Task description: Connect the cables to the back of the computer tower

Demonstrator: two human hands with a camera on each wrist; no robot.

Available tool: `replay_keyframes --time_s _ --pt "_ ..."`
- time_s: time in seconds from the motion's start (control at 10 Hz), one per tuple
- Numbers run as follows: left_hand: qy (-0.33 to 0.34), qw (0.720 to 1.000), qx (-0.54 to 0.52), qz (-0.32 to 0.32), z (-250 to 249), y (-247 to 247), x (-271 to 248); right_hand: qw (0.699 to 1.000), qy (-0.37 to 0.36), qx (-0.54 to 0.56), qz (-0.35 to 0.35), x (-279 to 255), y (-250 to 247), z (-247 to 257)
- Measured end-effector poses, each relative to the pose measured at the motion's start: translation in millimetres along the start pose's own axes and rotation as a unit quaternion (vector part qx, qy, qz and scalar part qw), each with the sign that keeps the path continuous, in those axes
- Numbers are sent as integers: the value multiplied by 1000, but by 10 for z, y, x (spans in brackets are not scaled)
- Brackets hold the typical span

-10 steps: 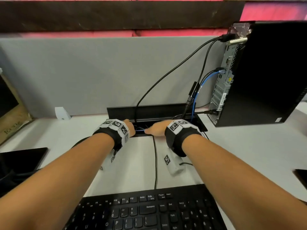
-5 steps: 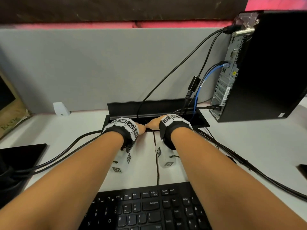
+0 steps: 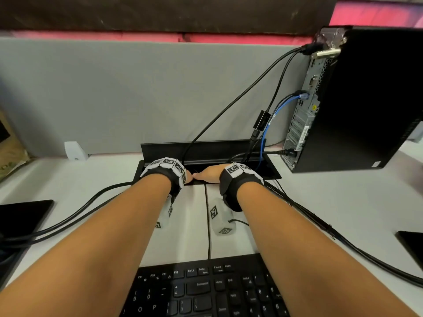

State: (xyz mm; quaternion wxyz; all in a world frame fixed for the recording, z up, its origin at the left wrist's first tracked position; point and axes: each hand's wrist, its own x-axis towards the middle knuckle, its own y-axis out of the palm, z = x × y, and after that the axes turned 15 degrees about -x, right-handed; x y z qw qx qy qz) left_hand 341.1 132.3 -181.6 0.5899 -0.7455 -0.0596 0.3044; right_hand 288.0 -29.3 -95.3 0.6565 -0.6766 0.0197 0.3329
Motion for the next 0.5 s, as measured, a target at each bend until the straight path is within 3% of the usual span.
replay_keyframes --time_s 0.1,0.4,0.5 --pt "60 996 -53 41 -36 -251 -912 999 -25 16 21 -56 38 -15" --pt "85 994 -59 21 189 -335 -1148 995 1 -97 -11 -332 -91 -317" --pt "96 992 -75 -21 205 -459 -1345 994 16 -97 -58 -290 -133 -451"
